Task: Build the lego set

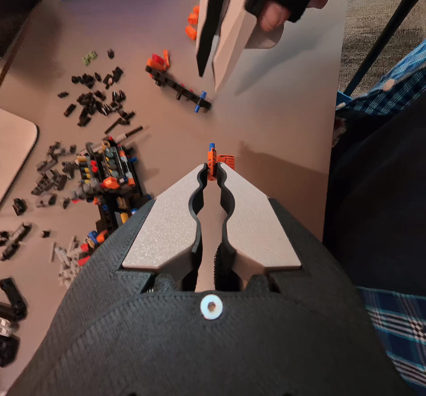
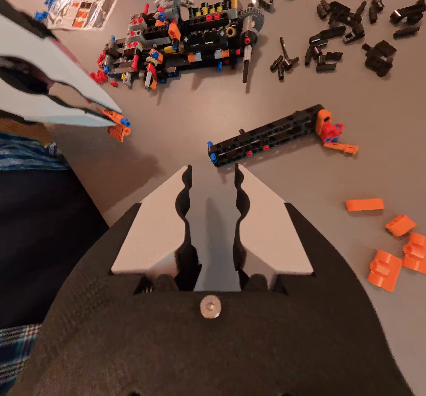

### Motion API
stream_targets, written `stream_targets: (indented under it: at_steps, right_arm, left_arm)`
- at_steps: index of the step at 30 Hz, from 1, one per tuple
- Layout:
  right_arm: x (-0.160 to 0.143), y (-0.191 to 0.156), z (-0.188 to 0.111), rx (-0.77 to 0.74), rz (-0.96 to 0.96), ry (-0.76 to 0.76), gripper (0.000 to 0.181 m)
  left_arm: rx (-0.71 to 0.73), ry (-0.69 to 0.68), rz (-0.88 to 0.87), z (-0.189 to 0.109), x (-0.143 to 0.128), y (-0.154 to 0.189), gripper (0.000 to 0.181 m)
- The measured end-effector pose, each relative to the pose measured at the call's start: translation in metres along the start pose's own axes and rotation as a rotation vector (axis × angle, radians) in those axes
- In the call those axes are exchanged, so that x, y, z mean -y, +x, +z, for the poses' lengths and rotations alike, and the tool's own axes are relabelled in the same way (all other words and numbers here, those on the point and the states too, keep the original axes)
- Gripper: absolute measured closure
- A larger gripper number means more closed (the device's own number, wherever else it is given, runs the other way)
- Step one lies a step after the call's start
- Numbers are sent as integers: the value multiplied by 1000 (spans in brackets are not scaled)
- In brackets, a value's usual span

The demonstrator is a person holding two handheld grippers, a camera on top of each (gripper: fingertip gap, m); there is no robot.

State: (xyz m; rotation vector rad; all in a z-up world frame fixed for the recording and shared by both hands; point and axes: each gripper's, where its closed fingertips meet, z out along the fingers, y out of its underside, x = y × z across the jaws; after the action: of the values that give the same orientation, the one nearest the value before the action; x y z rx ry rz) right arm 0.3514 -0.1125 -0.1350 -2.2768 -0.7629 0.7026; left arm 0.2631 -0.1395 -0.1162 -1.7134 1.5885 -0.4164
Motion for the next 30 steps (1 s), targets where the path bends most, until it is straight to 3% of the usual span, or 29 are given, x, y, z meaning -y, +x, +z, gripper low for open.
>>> stream_targets:
  at_steps: [1, 3, 8, 14, 17, 23, 26, 30]
  right_arm:
    - [-2, 2, -1, -12, -29, 0, 147]
    - [-6, 6, 2, -46, -64, -8, 143]
    - [1, 8, 11, -4, 106, 51, 131]
    - [14, 20, 25, -18, 171, 90, 146]
    - [17, 15, 34, -87, -7, 0, 147]
    - [19, -12, 42, -187, -588, -311, 146]
    - [30, -30, 33, -103, -499, -217, 142]
    - [28, -10, 18, -92, -120, -94, 141]
  left_arm:
    - [-3, 6, 11, 1, 5, -1, 174]
    - [-9, 16, 29, 4, 15, -5, 174]
    - [-5, 11, 46, 10, 27, -18, 174]
    - [2, 6, 12, 11, 25, -20, 174]
    - [6, 3, -9, 9, 19, -20, 174]
    - [0, 2, -63, 0, 5, -20, 174]
    - [2, 7, -78, -5, -1, -18, 174]
    - [-11, 24, -112, -9, -7, -15, 174]
